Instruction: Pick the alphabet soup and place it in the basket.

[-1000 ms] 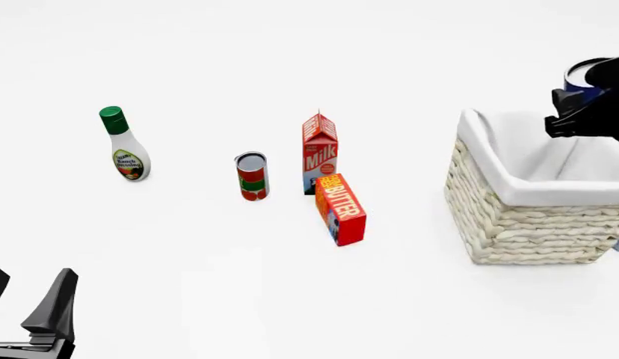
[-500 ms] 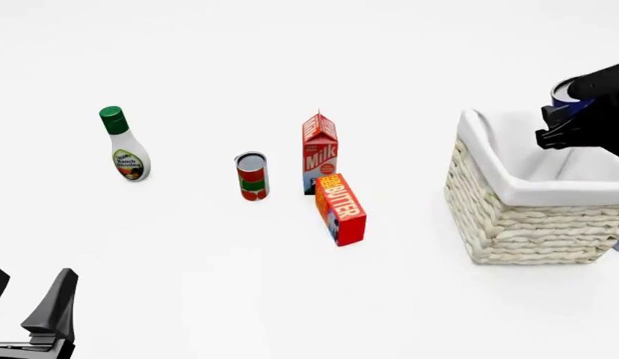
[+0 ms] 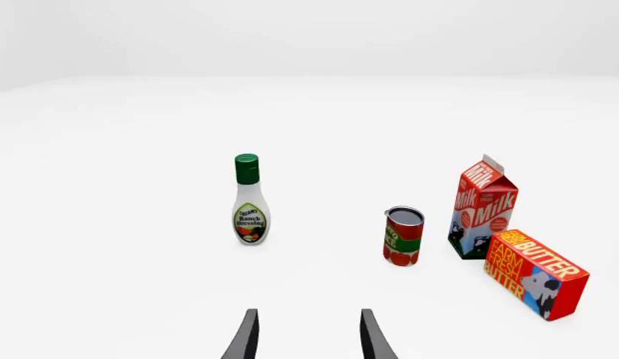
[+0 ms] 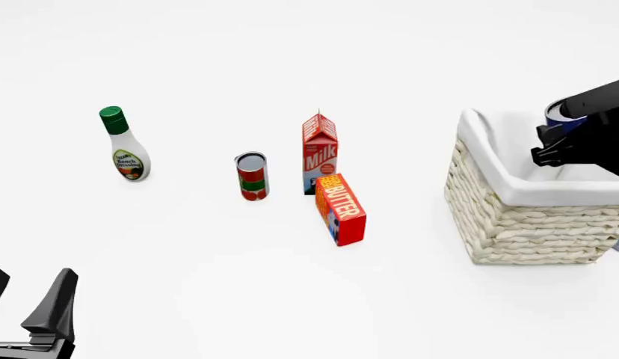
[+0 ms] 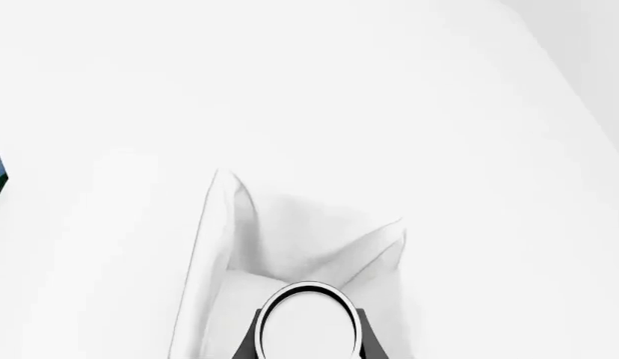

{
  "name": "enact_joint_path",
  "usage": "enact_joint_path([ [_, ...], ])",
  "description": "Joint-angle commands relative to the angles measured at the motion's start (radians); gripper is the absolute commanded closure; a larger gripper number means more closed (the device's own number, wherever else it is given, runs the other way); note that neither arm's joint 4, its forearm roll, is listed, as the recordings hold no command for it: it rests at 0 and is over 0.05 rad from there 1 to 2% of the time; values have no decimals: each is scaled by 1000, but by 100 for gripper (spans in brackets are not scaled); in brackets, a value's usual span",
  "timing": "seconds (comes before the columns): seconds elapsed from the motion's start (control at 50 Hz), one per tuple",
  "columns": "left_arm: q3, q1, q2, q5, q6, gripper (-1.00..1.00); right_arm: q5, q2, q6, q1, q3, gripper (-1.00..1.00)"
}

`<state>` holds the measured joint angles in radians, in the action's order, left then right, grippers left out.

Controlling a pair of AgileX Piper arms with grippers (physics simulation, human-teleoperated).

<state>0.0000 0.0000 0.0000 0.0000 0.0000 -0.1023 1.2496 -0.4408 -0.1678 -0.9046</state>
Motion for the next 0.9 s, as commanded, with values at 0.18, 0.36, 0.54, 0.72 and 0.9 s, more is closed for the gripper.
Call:
enact_joint_path([
  [0.18, 0, 0, 0, 0, 0, -100, 16, 60, 11, -1, -32, 100],
  [0.36, 0, 0, 0, 0, 0, -100, 15, 100, 0, 4, -51, 100],
  [0.54, 0, 0, 0, 0, 0, -100, -5, 123, -17, -3, -84, 100],
  [0.72, 0, 0, 0, 0, 0, -100, -11, 137, -32, -16, -103, 100],
  [0.9, 0, 0, 0, 0, 0, -100, -7, 144, -36, -14, -96, 100],
])
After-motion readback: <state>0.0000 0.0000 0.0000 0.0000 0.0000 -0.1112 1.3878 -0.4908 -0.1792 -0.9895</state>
